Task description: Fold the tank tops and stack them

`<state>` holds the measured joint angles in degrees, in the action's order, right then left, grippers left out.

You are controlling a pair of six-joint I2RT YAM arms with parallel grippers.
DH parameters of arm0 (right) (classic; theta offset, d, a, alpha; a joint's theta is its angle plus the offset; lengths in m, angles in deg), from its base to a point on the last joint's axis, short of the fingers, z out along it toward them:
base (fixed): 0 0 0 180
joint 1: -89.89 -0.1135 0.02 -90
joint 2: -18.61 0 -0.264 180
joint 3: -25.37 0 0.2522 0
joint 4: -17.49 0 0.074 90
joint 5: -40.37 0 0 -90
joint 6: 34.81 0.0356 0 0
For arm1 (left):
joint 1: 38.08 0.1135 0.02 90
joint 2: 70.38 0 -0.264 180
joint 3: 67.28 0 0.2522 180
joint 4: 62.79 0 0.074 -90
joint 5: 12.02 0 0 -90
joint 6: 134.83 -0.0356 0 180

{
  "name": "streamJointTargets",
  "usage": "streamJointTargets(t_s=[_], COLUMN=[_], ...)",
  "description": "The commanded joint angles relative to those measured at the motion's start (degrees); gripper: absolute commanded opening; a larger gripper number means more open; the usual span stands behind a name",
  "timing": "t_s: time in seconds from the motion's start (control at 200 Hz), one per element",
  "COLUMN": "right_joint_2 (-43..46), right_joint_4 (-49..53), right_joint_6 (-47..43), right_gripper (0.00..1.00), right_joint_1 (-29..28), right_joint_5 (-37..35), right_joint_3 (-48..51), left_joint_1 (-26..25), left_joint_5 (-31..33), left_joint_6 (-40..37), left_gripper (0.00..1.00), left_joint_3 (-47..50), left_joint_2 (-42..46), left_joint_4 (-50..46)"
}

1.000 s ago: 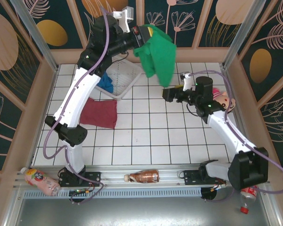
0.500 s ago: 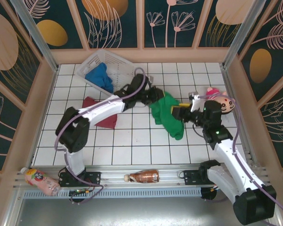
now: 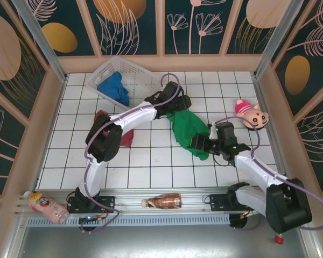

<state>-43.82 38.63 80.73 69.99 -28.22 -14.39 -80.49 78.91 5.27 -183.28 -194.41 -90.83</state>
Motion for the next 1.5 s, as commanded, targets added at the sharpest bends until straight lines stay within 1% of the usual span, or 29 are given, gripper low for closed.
streamJointTargets(t_s=[0.0,0.075,0.12,0.17,0.21,0.285,0.335,0.42,0.505,0.515,0.605,0.765,0.846,0.916,0.961,1.031,1.071,1.201,1.261,1.321,1.496], right_joint_2=[-2.48,-5.28,-6.83,-8.65,-10.18,-12.01,-11.49,-8.15,-5.13,-4.77,-2.53,-0.96,-0.17,0.76,1.50,1.25,0.46,-0.54,-1.50,-3.04,-7.98], right_joint_4=[-3.26,-4.62,-6.14,-7.65,-8.33,-7.47,-6.91,-6.45,-4.85,-4.66,-3.63,-4.98,-6.97,-8.49,-9.82,-10.77,-11.05,-9.12,-6.23,-5.44,-8.70], right_joint_6=[3.66,3.90,3.86,3.82,3.49,2.12,1.71,2.38,2.85,2.87,3.73,7.37,10.54,13.95,17.10,21.28,22.09,20.29,17.30,14.98,14.13], right_gripper=[0.70,0.70,0.66,0.56,0.43,0.22,0.11,0.00,0.00,0.00,0.00,0.00,0.00,0.00,0.00,0.00,0.00,0.00,0.00,0.00,0.00], right_joint_1=[-2.61,-4.02,-3.95,-3.92,-3.78,-2.62,-1.67,-0.77,-0.32,-0.31,0.25,2.15,3.99,6.79,9.29,13.78,15.89,19.65,21.52,22.47,23.04], right_joint_5=[-2.18,-3.21,-2.93,-2.69,-2.59,-1.23,-0.33,1.97,5.05,5.47,8.51,11.57,11.99,11.26,10.72,11.63,12.05,5.75,1.26,-2.41,-3.48], right_joint_3=[2.07,2.77,2.97,2.64,1.96,-0.17,-1.50,-3.26,-6.56,-7.01,-11.69,-18.23,-20.03,-19.55,-17.24,-13.13,-11.35,-8.59,-8.37,-8.06,-6.38], left_joint_1=[0.41,0.48,0.47,0.34,0.41,0.31,0.34,0.27,0.32,0.27,0.23,-1.12,-1.72,-1.80,-1.84,-1.88,-1.95,-2.51,-2.71,-2.98,-3.50], left_joint_5=[6.76,5.24,3.64,1.90,0.68,-0.40,-0.27,-0.04,-1.59,-1.77,-4.67,-8.46,-8.34,-7.51,-7.18,-7.37,-8.09,-9.16,-10.26,-11.50,-13.26], left_joint_6=[-4.03,-3.48,-2.99,-1.74,-0.57,1.48,2.54,3.46,4.29,4.30,4.22,5.24,5.34,5.06,4.71,3.79,3.01,0.18,-0.88,-1.53,-2.64], left_gripper=[0.67,0.69,0.70,0.70,0.70,0.70,0.70,0.69,0.67,0.67,0.64,0.61,0.60,0.60,0.60,0.60,0.60,0.60,0.59,0.59,0.56], left_joint_3=[-1.07,2.45,4.81,8.59,12.55,19.89,24.47,30.40,34.83,35.20,37.88,43.40,44.57,45.10,45.12,43.61,42.03,36.30,34.40,33.21,29.68], left_joint_2=[1.95,5.46,7.53,10.27,12.78,17.63,20.49,24.31,25.48,26.73,27.63,26.95,26.34,26.21,26.16,22.41,20.46,14.62,12.44,10.68,7.65], left_joint_4=[-7.53,-7.93,-8.94,-9.15,-8.58,-7.67,-7.33,-6.06,-2.49,-2.08,1.76,8.43,10.04,11.54,12.98,14.93,15.39,14.50,14.11,14.15,13.67])
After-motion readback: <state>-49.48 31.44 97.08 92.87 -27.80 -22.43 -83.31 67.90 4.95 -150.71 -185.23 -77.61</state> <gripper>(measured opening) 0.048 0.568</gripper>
